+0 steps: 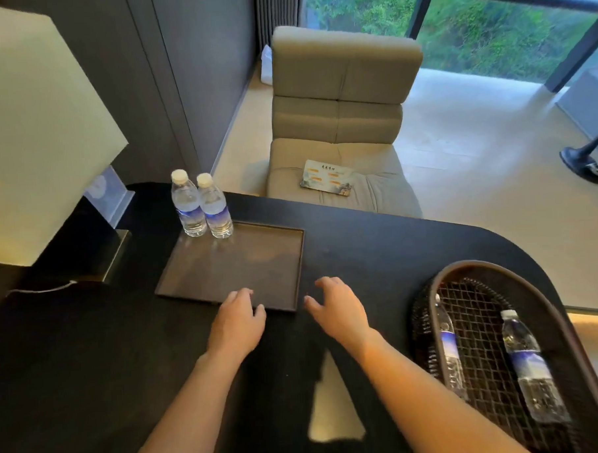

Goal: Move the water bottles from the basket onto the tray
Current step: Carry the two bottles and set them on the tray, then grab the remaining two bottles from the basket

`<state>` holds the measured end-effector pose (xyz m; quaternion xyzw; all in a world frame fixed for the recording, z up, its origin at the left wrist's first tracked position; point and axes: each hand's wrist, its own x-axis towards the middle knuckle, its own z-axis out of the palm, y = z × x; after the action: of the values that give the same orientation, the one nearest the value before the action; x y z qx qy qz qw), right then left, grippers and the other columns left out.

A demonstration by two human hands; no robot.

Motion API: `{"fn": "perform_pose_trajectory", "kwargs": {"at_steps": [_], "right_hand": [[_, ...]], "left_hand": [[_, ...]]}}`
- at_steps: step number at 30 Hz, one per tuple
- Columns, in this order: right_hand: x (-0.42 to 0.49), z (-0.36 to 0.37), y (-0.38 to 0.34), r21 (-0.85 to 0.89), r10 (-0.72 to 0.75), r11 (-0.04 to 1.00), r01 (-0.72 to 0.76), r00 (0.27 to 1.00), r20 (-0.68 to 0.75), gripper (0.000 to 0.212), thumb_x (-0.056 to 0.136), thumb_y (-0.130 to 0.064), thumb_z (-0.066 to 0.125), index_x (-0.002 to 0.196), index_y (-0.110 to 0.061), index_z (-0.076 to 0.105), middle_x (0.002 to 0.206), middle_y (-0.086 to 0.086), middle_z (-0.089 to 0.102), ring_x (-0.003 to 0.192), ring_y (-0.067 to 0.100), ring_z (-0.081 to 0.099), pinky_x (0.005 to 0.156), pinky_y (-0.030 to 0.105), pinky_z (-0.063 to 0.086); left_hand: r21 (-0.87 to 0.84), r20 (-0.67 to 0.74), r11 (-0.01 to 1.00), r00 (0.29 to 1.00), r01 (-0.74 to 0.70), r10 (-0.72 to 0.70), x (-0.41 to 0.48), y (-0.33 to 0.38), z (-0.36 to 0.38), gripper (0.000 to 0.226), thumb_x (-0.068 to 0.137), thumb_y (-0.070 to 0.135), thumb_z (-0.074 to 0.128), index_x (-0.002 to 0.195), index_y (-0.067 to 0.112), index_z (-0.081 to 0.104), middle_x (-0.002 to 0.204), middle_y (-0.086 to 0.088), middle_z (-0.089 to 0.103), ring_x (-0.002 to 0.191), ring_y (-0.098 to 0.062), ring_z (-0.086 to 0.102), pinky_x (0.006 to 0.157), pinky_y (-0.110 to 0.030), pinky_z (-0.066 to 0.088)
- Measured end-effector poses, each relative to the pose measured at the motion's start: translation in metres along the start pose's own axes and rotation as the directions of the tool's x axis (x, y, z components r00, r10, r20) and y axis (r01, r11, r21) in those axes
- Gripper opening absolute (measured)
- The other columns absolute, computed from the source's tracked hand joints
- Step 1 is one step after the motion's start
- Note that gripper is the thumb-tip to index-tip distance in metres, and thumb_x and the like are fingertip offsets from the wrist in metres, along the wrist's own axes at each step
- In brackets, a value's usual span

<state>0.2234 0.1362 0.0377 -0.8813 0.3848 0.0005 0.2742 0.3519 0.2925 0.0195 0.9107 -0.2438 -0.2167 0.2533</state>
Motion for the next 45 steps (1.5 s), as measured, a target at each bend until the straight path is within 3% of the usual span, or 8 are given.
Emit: {"fn": "perform_pose_trajectory", "kwargs": {"at_steps": [10,15,20,26,30,32,35,45], "right_hand": [[-0.151,-0.112,0.2,0.03,0.034,0.999,-0.034,0.999,-0.019,0.034,0.094,-0.042,0.061,0.115,-0.015,0.064,0.111,0.005,0.068,0.102,0.026,0.065,0.085,0.04,0.053],[-0.184,-0.154,0.278,0.034,0.132,0.991,-0.131,0.991,-0.036,0.041,0.096,-0.044,0.06,0.12,-0.01,0.06,0.116,0.008,0.063,0.107,0.027,0.062,0.09,0.044,0.052],[-0.183,-0.171,0.33,0.091,0.277,0.957,-0.275,0.961,-0.008,0.036,0.092,-0.048,0.063,0.114,-0.02,0.06,0.106,0.001,0.067,0.096,0.019,0.065,0.087,0.044,0.058],[-0.14,-0.172,0.379,0.175,0.444,0.877,-0.447,0.894,0.056,0.052,0.09,-0.047,0.068,0.129,-0.016,0.054,0.119,0.006,0.064,0.102,0.024,0.064,0.09,0.044,0.057],[-0.1,-0.164,0.399,0.188,0.506,0.832,-0.522,0.853,0.129,0.053,0.092,-0.043,0.068,0.135,-0.017,0.05,0.127,0.006,0.063,0.11,0.026,0.064,0.092,0.043,0.056],[-0.082,-0.159,0.401,0.153,0.519,0.831,-0.535,0.844,0.135,0.052,0.094,-0.041,0.067,0.136,-0.017,0.05,0.126,0.007,0.066,0.11,0.027,0.067,0.092,0.044,0.057],[-0.059,-0.15,0.402,0.027,0.535,0.843,-0.536,0.843,0.052,0.046,0.091,-0.041,0.07,0.125,-0.015,0.054,0.115,0.008,0.068,0.101,0.029,0.069,0.087,0.046,0.061],[-0.018,-0.139,0.406,0.049,0.495,0.846,-0.532,0.815,0.301,0.041,0.078,-0.044,0.084,0.089,-0.021,0.053,0.087,-0.002,0.066,0.074,0.014,0.065,0.059,0.032,0.051]], "left_hand": [[0.076,-0.014,0.984,0.986,-0.162,0.164,-0.179,0.141,0.127,0.021,0.098,0.032,0.056,0.114,0.023,0.066,0.099,0.008,0.062,0.074,-0.002,0.053,0.064,-0.019,0.041],[0.013,0.075,0.971,0.968,-0.241,0.239,-0.209,0.207,0.17,0.012,0.098,0.033,0.056,0.105,0.026,0.063,0.096,0.007,0.063,0.08,-0.006,0.061,0.068,-0.029,0.052],[-0.061,0.17,0.968,0.953,-0.244,0.251,-0.201,0.259,0.213,0.009,0.096,0.027,0.057,0.097,0.019,0.06,0.091,0.0,0.065,0.071,-0.011,0.06,0.056,-0.025,0.041],[-0.026,0.252,0.989,0.957,-0.143,0.145,-0.152,0.3,0.259,0.026,0.094,0.029,0.058,0.111,0.009,0.056,0.111,-0.01,0.062,0.086,-0.021,0.055,0.071,-0.034,0.045],[0.106,0.311,0.992,0.95,-0.063,0.027,-0.114,0.315,0.286,0.069,0.096,0.034,0.058,0.151,0.005,0.029,0.155,-0.018,0.031,0.14,-0.035,0.032,0.112,-0.049,0.036],[0.179,0.338,0.984,0.94,-0.024,-0.038,-0.1,0.322,0.295,0.082,0.097,0.036,0.057,0.158,0.004,0.012,0.162,-0.021,0.015,0.147,-0.037,0.018,0.117,-0.05,0.028],[0.297,0.29,0.954,0.949,0.036,-0.126,-0.084,0.334,0.307,0.087,0.096,0.032,0.06,0.158,0.006,0.005,0.157,-0.02,0.022,0.141,-0.036,0.025,0.112,-0.051,0.032],[0.337,0.361,0.94,0.916,0.045,-0.173,-0.043,0.333,0.318,0.062,0.083,0.047,0.073,0.127,0.009,0.05,0.118,-0.01,0.063,0.103,-0.03,0.064,0.08,-0.04,0.054]]}}
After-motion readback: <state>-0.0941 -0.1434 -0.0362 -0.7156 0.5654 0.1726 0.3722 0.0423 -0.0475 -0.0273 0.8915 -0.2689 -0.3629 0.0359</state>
